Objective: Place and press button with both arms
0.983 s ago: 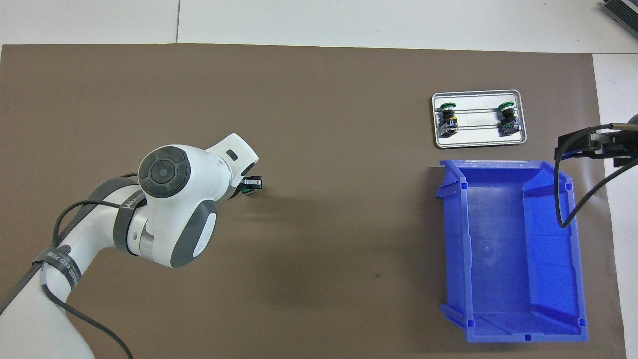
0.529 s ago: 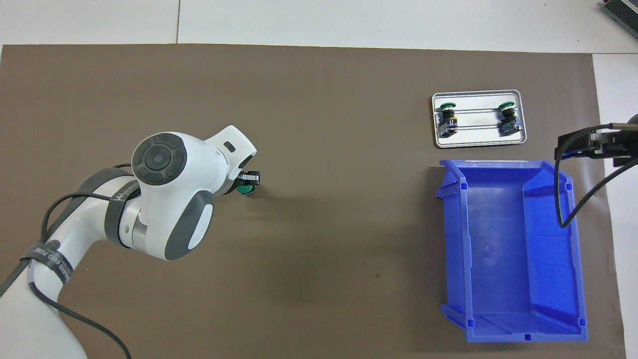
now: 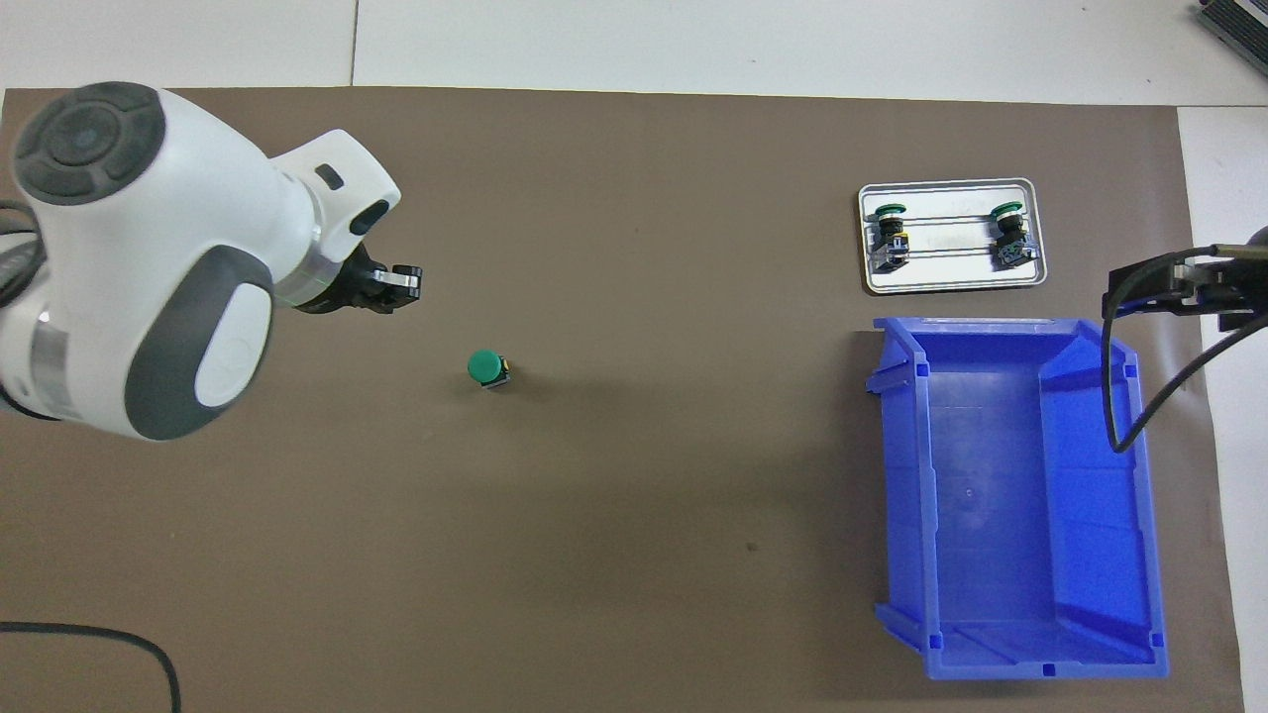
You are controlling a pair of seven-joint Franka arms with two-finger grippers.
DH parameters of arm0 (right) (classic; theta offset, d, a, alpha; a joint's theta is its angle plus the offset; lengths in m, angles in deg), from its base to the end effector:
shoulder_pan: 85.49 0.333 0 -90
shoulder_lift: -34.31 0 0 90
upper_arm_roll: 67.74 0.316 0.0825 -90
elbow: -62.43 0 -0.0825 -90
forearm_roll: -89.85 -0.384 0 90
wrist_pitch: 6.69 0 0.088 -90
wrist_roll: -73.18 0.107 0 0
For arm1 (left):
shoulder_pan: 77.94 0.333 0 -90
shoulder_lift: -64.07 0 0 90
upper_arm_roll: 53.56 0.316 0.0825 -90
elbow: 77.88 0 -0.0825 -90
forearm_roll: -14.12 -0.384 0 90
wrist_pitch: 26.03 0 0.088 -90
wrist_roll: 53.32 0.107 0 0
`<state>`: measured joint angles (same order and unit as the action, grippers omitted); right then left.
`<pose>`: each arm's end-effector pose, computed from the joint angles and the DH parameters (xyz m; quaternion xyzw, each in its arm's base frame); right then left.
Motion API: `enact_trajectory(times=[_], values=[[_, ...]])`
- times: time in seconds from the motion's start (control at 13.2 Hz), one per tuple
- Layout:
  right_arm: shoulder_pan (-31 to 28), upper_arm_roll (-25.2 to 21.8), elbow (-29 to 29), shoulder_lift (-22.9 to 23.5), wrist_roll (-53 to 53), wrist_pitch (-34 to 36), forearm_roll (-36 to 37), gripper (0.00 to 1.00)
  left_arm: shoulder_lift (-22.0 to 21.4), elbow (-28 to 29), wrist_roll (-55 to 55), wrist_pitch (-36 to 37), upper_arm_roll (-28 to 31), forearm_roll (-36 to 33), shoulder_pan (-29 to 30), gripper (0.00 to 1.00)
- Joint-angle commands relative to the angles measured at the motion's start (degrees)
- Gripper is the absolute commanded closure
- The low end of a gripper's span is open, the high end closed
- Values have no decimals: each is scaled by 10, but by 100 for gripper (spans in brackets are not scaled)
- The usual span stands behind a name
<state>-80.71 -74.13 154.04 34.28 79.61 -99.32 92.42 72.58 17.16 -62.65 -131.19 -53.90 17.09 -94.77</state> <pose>0.5581 -0.0203 0.6157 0.9973 -0.0693 0.0101 0.0220 0.5835 -0.1844 0.5192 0.9977 -0.0619 0.0078 0.0281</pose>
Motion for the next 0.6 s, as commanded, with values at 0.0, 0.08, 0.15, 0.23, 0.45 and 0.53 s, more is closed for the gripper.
enact_trajectory(times=[0.0, 0.08, 0.15, 0.23, 0.45, 0.53], values=[[-2, -3, 2, -3, -12, 1, -13, 0, 6, -29, 80, 42, -3, -35, 53, 99], [-2, -3, 2, -3, -12, 1, -13, 0, 0, -29, 98, 44, -3, -53, 67, 99], [-2, -3, 2, -3, -12, 1, -13, 0, -4, -31, 113, 51, -3, -60, 82, 96], [-2, -3, 2, -3, -12, 1, -13, 0, -5, -45, 134, 73, -2, -62, 100, 95], [-2, -3, 2, -3, -12, 1, -13, 0, 4, -123, 154, 177, -3, -60, 116, 84], [-2, -3, 2, -3, -12, 1, -13, 0, 5, -149, 154, 202, -3, -60, 116, 76]])
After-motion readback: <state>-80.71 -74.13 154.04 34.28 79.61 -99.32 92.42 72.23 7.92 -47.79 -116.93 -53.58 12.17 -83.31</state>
